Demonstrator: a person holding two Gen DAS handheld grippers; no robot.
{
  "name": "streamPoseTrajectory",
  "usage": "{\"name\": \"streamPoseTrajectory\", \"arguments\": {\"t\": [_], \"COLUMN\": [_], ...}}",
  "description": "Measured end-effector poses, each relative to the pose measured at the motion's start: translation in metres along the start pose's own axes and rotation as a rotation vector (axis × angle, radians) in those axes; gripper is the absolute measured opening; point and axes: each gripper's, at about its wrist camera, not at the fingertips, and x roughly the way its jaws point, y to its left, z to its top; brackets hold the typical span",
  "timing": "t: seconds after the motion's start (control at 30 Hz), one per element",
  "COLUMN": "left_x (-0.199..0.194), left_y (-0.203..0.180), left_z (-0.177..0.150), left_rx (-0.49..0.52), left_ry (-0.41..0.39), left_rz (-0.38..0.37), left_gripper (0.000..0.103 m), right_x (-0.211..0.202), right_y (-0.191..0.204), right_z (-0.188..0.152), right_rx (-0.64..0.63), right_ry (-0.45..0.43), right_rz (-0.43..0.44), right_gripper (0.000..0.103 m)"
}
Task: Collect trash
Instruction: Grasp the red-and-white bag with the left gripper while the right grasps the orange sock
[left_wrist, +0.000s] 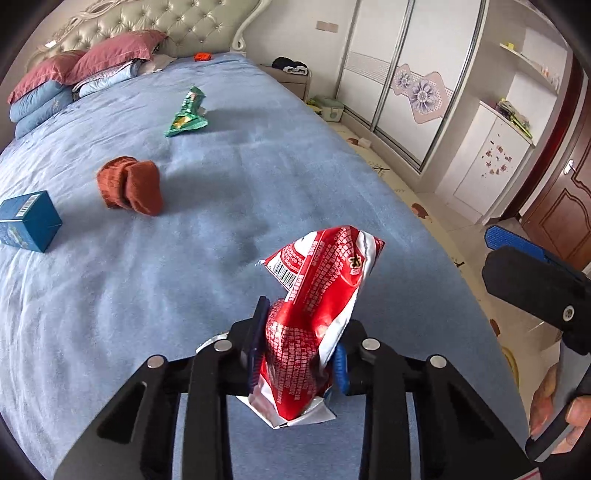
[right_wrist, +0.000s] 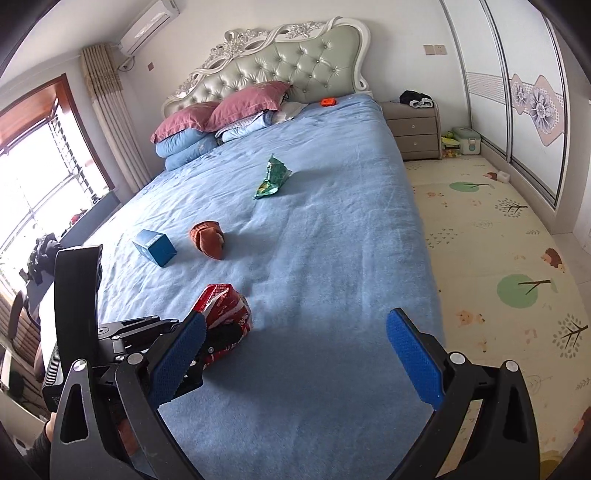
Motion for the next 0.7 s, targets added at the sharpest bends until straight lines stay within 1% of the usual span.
{"name": "streamPoseTrajectory", "arguments": {"t": [0.1, 0.23, 0.33, 0.4, 0.43, 0.47, 0.5, 0.57, 0.63, 0.7], "left_x": [-0.014, -0.035, -0.045, -0.047, -0.048, -0.048, -0.045, -0.038, -0.031, -0.032], "left_y": [0.036, 0.093, 0.130, 0.148, 0.156, 0.163, 0.170, 0.178, 0.179, 0.178], "left_z": [0.005, 0.013, 0.018, 0.021, 0.020, 0.018, 0.016, 0.010, 0.010, 0.011], "left_rx": [-0.061, -0.139, -0.183, -0.194, -0.205, -0.211, -0.216, -0.229, -0.216, -0.201], "left_ry": [-0.035, -0.090, -0.124, -0.145, -0.176, -0.196, -0.202, -0.197, -0.177, -0.189], "left_rz": [0.036, 0.130, 0.167, 0.175, 0.187, 0.191, 0.179, 0.141, 0.117, 0.081], "left_gripper": [0.030, 0.030, 0.030, 0.031, 0.031, 0.031, 0.031, 0.031, 0.031, 0.031], "right_x": [0.019, 0.046, 0.071, 0.089, 0.100, 0.110, 0.119, 0.138, 0.154, 0.169], "right_y": [0.020, 0.049, 0.070, 0.081, 0.087, 0.090, 0.094, 0.101, 0.108, 0.115], "right_z": [0.011, 0.022, 0.031, 0.038, 0.041, 0.045, 0.048, 0.053, 0.057, 0.061], "right_rx": [-0.020, -0.062, -0.100, -0.120, -0.130, -0.135, -0.140, -0.152, -0.164, -0.180], "right_ry": [0.019, 0.040, 0.068, 0.076, 0.082, 0.084, 0.084, 0.088, 0.098, 0.112], "right_rz": [0.028, 0.045, 0.064, 0.051, 0.039, 0.031, 0.031, 0.034, 0.041, 0.043], "right_gripper": [0.095, 0.095, 0.095, 0.095, 0.095, 0.095, 0.095, 0.095, 0.095, 0.095]}}
